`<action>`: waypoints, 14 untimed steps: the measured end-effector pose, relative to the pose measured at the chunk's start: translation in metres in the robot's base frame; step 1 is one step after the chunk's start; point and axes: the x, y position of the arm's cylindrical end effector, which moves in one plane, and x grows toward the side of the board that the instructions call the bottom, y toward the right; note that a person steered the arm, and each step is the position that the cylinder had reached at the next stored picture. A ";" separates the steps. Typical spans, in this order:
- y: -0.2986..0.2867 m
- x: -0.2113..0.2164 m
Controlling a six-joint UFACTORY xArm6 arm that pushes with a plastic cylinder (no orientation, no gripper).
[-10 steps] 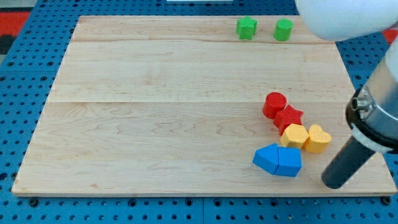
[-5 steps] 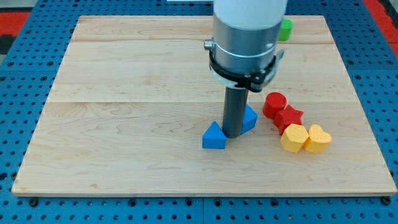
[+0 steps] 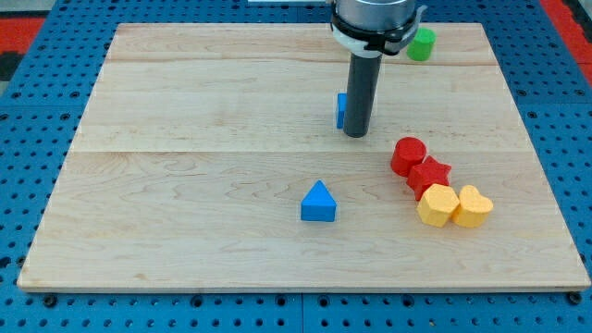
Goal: Move the blue cube to the top center of the board
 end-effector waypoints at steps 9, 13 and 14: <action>-0.087 -0.135; -0.093 -0.149; -0.086 -0.141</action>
